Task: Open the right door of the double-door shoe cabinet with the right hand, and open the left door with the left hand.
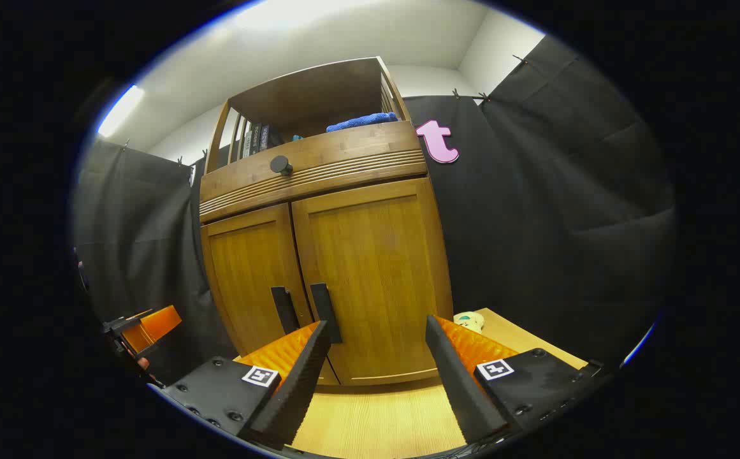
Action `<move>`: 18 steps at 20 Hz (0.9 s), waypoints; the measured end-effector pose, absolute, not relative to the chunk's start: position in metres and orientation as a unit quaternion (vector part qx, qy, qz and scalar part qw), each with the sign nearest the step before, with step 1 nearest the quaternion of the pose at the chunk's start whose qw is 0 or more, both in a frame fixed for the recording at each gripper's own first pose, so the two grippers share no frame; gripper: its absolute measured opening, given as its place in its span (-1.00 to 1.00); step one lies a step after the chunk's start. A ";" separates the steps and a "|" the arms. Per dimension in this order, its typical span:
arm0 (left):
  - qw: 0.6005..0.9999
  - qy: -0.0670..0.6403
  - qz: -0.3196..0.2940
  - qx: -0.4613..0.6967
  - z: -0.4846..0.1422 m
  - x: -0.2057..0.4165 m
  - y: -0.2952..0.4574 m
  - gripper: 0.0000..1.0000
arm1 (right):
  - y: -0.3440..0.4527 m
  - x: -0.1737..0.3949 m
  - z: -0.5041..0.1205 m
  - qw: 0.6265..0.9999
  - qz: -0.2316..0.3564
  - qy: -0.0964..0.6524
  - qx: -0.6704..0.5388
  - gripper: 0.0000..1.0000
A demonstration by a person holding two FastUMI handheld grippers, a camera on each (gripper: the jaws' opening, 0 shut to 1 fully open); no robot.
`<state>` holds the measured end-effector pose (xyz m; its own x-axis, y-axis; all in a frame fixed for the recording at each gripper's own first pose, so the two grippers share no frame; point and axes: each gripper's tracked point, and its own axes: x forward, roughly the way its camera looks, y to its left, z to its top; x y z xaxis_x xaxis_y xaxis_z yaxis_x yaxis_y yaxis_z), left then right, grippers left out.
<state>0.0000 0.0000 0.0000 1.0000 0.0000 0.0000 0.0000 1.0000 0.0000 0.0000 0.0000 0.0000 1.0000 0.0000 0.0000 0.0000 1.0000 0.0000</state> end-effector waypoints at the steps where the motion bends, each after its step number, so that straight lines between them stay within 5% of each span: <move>1: 1.000 0.000 0.000 0.000 0.000 0.000 0.000 0.82 | 0.000 0.000 0.000 1.000 0.000 0.000 0.001 1.00; 4: 1.000 0.000 0.002 0.003 -0.001 -0.001 0.000 0.96 | -0.001 -0.001 -0.001 1.000 0.000 0.001 0.000 0.95; 18: 1.000 0.001 0.006 0.005 -0.001 -0.002 0.002 0.87 | 0.000 -0.003 -0.002 1.000 0.003 0.002 0.002 1.00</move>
